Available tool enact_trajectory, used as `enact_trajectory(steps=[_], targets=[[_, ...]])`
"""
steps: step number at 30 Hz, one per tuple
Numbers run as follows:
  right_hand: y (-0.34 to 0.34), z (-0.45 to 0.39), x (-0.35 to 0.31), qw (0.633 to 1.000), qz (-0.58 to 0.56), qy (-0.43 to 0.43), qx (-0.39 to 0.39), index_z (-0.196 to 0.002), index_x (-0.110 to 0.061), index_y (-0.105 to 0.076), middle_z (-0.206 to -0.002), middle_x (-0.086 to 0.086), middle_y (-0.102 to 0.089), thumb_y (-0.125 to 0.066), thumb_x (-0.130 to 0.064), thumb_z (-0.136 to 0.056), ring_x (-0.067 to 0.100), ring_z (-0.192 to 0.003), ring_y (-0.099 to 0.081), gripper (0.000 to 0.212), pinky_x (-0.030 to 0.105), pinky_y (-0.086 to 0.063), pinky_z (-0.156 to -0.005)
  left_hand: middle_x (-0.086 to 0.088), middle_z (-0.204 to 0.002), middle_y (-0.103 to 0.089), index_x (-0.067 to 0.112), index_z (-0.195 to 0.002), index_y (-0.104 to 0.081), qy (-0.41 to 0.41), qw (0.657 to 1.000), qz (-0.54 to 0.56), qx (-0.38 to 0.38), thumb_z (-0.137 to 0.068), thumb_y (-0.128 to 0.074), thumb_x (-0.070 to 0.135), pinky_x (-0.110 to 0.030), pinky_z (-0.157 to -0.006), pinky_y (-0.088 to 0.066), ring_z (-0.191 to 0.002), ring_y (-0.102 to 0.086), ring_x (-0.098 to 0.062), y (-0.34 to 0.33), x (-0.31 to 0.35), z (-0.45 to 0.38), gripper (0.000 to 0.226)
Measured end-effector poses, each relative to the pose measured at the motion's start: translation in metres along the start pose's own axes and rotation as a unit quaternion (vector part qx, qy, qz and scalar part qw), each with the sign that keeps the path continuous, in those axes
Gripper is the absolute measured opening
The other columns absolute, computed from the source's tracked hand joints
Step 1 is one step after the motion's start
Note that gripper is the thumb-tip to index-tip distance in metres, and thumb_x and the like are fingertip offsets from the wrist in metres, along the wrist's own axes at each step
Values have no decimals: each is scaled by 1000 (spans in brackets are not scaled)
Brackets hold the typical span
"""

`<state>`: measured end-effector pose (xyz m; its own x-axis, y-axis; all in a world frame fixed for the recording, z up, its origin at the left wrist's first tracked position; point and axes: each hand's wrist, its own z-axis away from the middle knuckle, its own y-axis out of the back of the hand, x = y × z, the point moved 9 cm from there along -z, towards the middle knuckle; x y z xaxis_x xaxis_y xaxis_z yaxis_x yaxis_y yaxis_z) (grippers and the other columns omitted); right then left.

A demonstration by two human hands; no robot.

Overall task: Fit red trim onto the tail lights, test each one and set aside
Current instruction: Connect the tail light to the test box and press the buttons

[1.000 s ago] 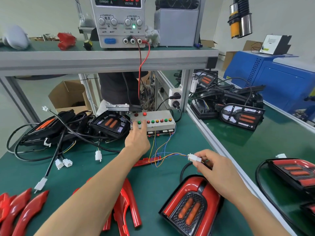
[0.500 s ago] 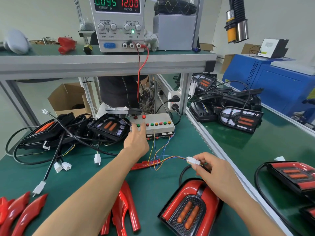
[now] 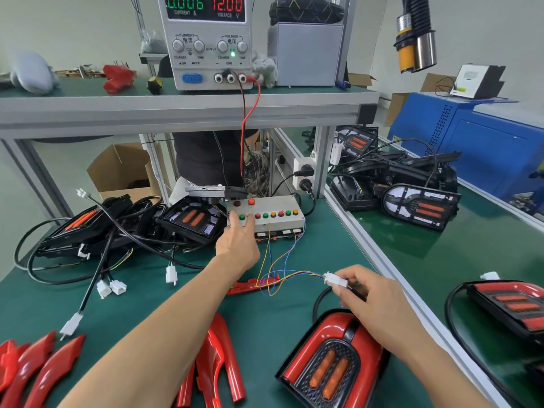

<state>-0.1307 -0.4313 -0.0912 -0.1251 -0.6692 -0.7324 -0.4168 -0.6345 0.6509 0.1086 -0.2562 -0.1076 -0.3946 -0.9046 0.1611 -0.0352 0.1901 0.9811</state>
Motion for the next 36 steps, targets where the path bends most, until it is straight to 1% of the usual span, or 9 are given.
enact_trajectory(steps=[7,9,12,16,20,24,29,33,36], targets=[[1,0,2,1000,4,-2,1,-99,-45,-67,-81,-22,-71,-73,-39,-91,5,-75,-69,12,32,-55,-71,-19,-153,-17,20,-151,-27,5,1000,7,2,-95,-56,17,-36,-73,-39,-111,-60,-38,-1,-1,-1,63],[1,1,0,1000,-6,0,2,-99,-45,-67,-83,-21,-72,-73,-38,-91,6,-74,-69,11,34,-57,-71,-18,-152,-18,21,-149,-30,12,1000,16,-1,-96,-54,16,-37,-74,-39,-111,-60,-39,-1,-1,-1,59],[1,1,-4,1000,-28,5,2,-96,-44,-69,-86,-18,-73,-73,-36,-91,9,-72,-71,11,42,-59,-74,-18,-148,-22,19,-146,-35,21,999,24,-5,-96,-51,13,-38,-74,-39,-110,-60,-40,1,-1,-3,53],[2,0,-6,999,-36,5,0,-96,-45,-68,-85,-17,-74,-73,-34,-92,9,-70,-71,13,43,-58,-74,-18,-148,-22,20,-143,-38,27,999,27,-15,-97,-52,14,-40,-74,-41,-111,-60,-41,1,-2,-5,49],[4,0,-8,999,-34,7,2,-98,-46,-67,-84,-18,-74,-73,-34,-92,9,-69,-71,14,43,-58,-74,-20,-152,-18,21,-146,-35,28,999,22,-23,-96,-52,12,-40,-75,-41,-113,-60,-41,0,-2,-5,53],[6,1,-7,999,-34,8,3,-98,-45,-67,-85,-18,-74,-73,-35,-92,10,-71,-71,12,45,-58,-74,-21,-154,-16,21,-147,-33,30,999,21,-28,-97,-52,12,-42,-79,-45,-115,-59,-41,0,-2,-5,55],[7,1,-5,999,-29,13,5,-97,-45,-67,-85,-18,-73,-73,-34,-92,11,-70,-72,13,46,-58,-74,-20,-152,-19,21,-147,-34,27,999,21,-23,-97,-53,14,-40,-74,-42,-113,-60,-40,-1,-2,-5,53],[7,2,-3,999,-32,15,5,-97,-44,-69,-86,-18,-74,-73,-36,-92,8,-71,-71,10,44,-58,-75,-19,-151,-20,22,-148,-34,28,999,20,-23,-98,-52,15,-40,-75,-42,-113,-59,-40,-2,-4,-5,54],[7,2,-4,999,-34,16,4,-97,-42,-69,-85,-16,-74,-72,-37,-92,10,-71,-71,8,45,-58,-75,-20,-150,-21,21,-147,-35,26,999,20,-23,-98,-51,16,-41,-75,-42,-112,-60,-40,0,-3,-6,52]])
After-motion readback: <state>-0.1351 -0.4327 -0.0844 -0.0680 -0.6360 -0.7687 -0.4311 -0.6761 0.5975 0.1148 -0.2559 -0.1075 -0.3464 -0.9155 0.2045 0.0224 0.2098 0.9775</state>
